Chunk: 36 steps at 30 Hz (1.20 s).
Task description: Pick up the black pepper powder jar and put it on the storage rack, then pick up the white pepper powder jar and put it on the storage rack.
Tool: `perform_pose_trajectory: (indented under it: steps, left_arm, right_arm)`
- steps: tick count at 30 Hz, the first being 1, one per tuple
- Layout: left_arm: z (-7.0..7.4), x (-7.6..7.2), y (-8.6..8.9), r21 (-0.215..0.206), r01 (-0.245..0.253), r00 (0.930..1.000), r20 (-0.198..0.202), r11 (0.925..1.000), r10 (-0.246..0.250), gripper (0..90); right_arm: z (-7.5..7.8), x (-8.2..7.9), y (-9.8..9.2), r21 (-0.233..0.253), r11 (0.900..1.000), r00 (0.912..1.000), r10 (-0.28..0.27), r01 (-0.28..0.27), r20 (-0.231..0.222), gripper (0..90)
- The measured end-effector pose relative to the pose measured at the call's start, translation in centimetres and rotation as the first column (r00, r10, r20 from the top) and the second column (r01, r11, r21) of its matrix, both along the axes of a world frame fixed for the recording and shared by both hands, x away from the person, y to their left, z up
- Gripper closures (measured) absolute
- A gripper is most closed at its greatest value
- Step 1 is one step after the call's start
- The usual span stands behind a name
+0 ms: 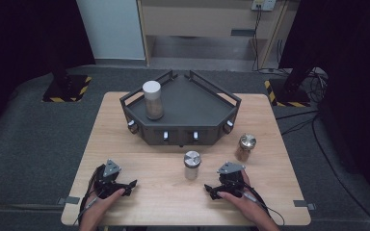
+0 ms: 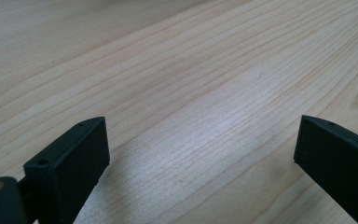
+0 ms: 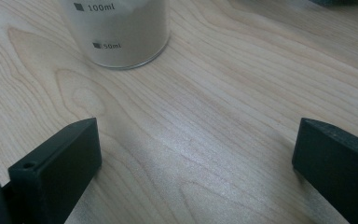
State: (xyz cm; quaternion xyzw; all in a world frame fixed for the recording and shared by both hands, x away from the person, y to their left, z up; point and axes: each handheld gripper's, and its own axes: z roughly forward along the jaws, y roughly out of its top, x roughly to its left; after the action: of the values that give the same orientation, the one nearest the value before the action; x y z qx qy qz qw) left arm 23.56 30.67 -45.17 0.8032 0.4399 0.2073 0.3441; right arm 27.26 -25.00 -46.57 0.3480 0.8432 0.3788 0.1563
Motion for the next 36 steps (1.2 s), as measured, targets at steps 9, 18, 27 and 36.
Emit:
perform_pose_trajectory:
  steps: [9,18,27,36]
  left_arm:
    - [0.1,0.8,0.0,0.022,-0.001,0.9998,-0.019,0.9998,0.001,0.0]
    - [0.1,0.7,-0.2,0.019,-0.012,0.9998,-0.018,0.9998,0.012,0.0]
    - [0.1,0.7,-0.3,0.019,-0.013,0.9997,-0.019,0.9997,0.014,0.0]
    - [0.1,0.7,-0.2,0.019,-0.013,0.9997,-0.019,0.9997,0.013,0.0]
  right_arm:
    - [0.0,0.0,0.0,0.0,1.0,1.0,0.001,-0.001,0.0,1.2]
    - [0.0,0.0,0.1,-0.001,1.0,1.0,-0.005,0.005,-0.001,1.0]
    - [0.8,0.7,0.4,-0.027,1.0,0.9995,0.008,-0.009,-0.031,2.0]
    - [2.5,0.9,0.5,-0.039,0.999,0.9997,0.014,-0.015,-0.018,4.2]
